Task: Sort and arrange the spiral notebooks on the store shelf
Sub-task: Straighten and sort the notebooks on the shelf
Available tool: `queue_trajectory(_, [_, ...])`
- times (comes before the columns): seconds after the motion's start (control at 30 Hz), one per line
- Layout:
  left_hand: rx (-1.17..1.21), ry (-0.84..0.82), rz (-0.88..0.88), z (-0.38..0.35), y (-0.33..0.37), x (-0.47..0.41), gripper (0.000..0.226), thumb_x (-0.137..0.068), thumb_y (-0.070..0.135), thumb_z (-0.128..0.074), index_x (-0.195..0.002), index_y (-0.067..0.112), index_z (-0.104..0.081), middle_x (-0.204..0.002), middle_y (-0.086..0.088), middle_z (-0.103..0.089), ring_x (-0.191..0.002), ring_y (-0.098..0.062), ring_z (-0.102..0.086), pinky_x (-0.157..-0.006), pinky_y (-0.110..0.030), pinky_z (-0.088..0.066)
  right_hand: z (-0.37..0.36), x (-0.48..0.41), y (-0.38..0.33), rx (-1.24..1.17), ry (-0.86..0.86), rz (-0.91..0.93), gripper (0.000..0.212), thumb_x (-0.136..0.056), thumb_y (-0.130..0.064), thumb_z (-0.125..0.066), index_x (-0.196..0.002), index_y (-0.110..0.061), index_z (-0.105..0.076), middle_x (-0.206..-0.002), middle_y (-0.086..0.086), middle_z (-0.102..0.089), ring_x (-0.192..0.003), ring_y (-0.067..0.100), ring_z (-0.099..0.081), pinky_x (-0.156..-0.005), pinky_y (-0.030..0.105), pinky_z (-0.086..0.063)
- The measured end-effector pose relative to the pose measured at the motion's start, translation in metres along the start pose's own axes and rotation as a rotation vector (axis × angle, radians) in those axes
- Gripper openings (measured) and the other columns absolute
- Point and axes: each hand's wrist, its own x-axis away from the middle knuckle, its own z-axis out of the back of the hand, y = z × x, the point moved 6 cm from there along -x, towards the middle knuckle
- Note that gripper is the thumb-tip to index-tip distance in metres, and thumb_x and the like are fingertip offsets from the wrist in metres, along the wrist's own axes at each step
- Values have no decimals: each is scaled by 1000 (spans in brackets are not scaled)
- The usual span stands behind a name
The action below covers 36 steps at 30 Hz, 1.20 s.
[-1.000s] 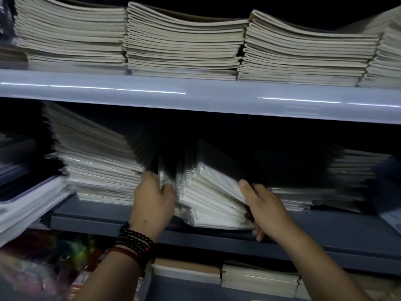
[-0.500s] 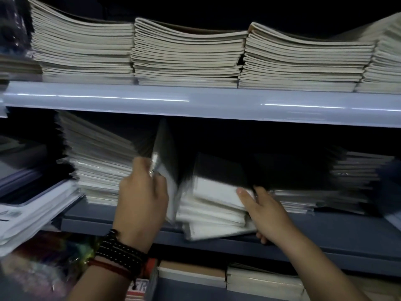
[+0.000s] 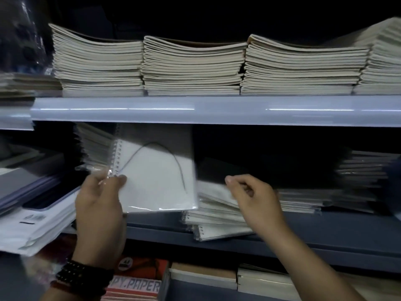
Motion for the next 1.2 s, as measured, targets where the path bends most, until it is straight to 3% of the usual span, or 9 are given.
queue_trajectory(0.17, [283, -208, 284, -25, -24, 29, 17, -95, 3, -55, -107, 10, -64, -92, -9, -73, -83, -21, -68, -70, -33, -57, -28, 5, -20, -300, -174, -62, 29, -93, -43, -65, -102, -16, -71, -76, -6, -70, -67, 6, -61, -64, 22, -43])
queue_trajectory(0.3, [182, -352, 330, -33, -30, 41, 19, -93, -1, -54, -103, 12, -65, -104, -18, -74, -90, -28, -67, -86, -46, -51, -26, 10, -16, -415, -153, -122, 46, -79, -46, -69, -95, -3, -64, -95, 31, -64, -73, 23, -59, -68, 37, -44])
queue_trajectory(0.4, [99, -425, 335, -32, -27, 41, 30, -95, 1, -55, -115, 19, -68, -105, -14, -77, -95, -32, -73, -90, -49, -55, -18, 13, -16, -431, -216, -110, 12, -94, -19, -67, -103, -12, -71, -94, 9, -77, -89, 24, -74, -82, 41, -57])
queue_trajectory(0.53, [79, -525, 341, -34, -26, 45, 19, -98, 11, -58, -108, 9, -74, -108, -15, -76, -104, -35, -71, -100, -51, -52, -13, 21, -16, -461, -268, -108, 11, -97, -15, -64, -104, -12, -71, -96, 3, -78, -91, 24, -74, -83, 40, -57])
queue_trajectory(0.7, [-40, -488, 102, -22, -5, 36, 15, -90, 26, -69, -90, 12, -75, -85, -8, -70, -81, -17, -63, -75, -25, -52, 8, 18, -34, -306, -146, 93, 40, -94, -27, -68, -69, 0, -51, -64, -3, -39, -60, 10, -37, -58, 26, -31])
queue_trajectory(0.8, [-57, -441, -75, -10, 13, 28, 17, -82, 28, -77, -97, 21, -79, -86, -21, -65, -81, -16, -61, -80, -29, -55, 20, 22, -55, -296, -107, 280, 37, -86, -27, -73, -64, -1, -57, -65, 3, -44, -61, 6, -41, -60, 21, -34])
queue_trajectory(1.0, [56, -509, -82, 1, 31, 25, 21, -74, 28, -74, -86, 11, -76, -59, -18, -57, -46, -26, -50, -44, -25, -43, 19, 32, -67, -368, -225, 276, 22, -78, -32, -73, -72, -11, -71, -53, 1, -52, -49, 10, -43, -50, 23, -36])
queue_trajectory(1.07, [110, -525, -70, 1, 28, 24, 23, -72, 30, -76, -86, 11, -77, -74, -24, -69, -56, -34, -64, -51, -30, -56, 22, 33, -73, -407, -203, 317, 9, -81, -20, -75, -73, -23, -77, -59, 10, -60, -51, 14, -50, -49, 27, -41])
queue_trajectory(1.2, [310, -526, 84, 0, 18, 22, 32, -93, 11, -45, -100, 2, -76, -103, -19, -74, -90, -31, -71, -69, -30, -60, 24, 32, -69, -492, -156, 360, 39, -85, 13, -68, -96, -21, -82, -91, 12, -72, -81, 22, -68, -73, 33, -55])
